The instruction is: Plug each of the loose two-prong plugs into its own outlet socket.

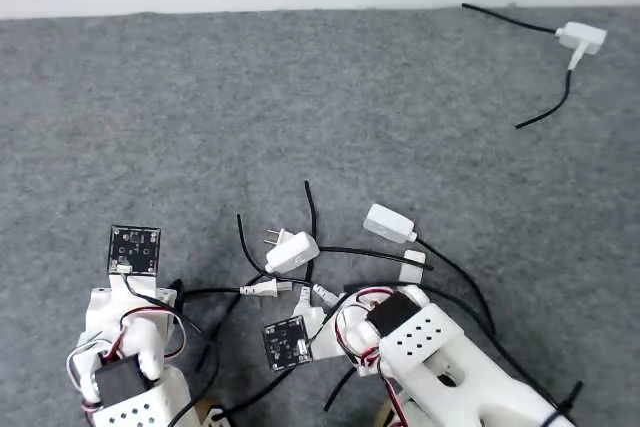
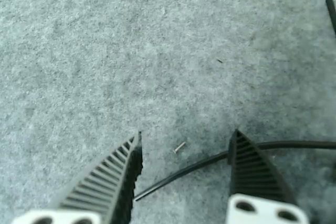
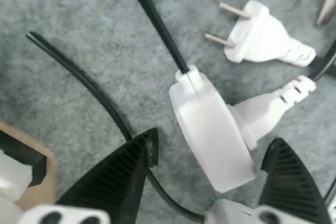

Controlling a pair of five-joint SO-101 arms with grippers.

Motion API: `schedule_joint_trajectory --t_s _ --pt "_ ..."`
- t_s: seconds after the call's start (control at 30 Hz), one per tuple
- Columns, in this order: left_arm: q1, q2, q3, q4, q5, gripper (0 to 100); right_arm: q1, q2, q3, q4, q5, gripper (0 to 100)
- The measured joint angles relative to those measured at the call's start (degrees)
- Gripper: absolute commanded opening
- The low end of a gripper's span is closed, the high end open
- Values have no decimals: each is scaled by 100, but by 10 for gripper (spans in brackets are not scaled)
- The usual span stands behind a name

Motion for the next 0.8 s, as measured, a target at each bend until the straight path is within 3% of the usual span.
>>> schedule_joint_trajectory --t_s 0.1,0.13,0.8 --pt "0 0 0 0 0 249 26 0 79 -26 123 0" --pt "0 0 0 0 0 249 26 -9 114 -53 193 35" --pt "0 0 0 0 0 249 290 0 -62 44 273 9"
